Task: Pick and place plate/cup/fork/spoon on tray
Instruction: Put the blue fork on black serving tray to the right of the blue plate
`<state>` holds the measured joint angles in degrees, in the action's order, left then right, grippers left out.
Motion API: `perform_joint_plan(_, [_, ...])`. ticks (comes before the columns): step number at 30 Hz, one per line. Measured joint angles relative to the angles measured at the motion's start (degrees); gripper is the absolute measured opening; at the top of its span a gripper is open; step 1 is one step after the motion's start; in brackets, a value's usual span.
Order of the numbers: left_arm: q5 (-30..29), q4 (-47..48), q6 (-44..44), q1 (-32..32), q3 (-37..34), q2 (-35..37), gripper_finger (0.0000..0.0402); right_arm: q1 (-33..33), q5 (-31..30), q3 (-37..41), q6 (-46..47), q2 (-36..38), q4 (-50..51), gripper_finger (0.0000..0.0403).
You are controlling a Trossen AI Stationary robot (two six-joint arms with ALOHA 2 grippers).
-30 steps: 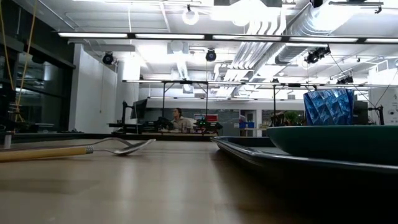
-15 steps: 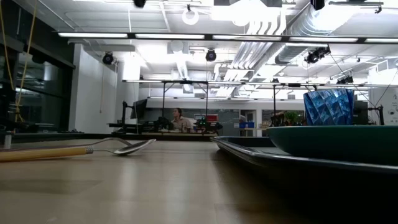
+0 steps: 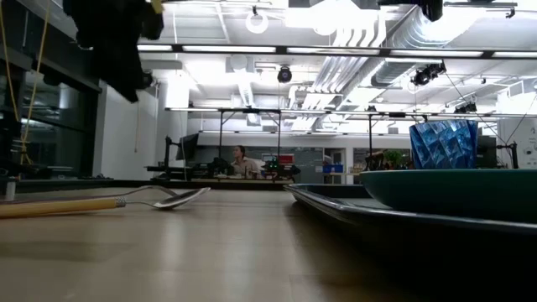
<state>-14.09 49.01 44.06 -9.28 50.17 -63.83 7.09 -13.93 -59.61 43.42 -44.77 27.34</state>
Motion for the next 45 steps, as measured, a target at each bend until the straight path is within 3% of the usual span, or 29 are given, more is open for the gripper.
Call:
perform_joint_plan(13, [2.0,-2.9,13.3,-0.3,0.0,-19.0,0.0202,0.0,-0.6,0.0,-0.2,-0.1,1.6,0.0252])
perform_joint_plan(20, [3.1,-5.1,19.4,-0.6,0.0,-25.3,0.0202,0.0,-0.4,0.0,-0.7,-0.2,3.1,0.0252])
perform_joint_plan(31, [3.4,-9.3,20.6,-0.1,0.2,-32.7,0.0199,0.0,-0.2,0.0,-2.1,-0.2,3.7,0.0252])
perform_joint_plan(36, [2.8,-9.8,18.2,-0.1,0.2,-32.6,0.0145,0.0,-0.1,0.0,-2.3,-0.2,3.7,0.0252])
perform_joint_plan(41, [1.1,-7.9,13.9,0.0,-0.1,-28.8,0.0022,0.0,-0.2,0.0,-2.5,-0.2,3.7,0.0252])
perform_joint_plan(45, [-0.1,-7.5,10.3,0.6,0.0,-22.1,0.0014,0.0,-0.2,0.0,-2.5,-0.2,3.7,0.0252])
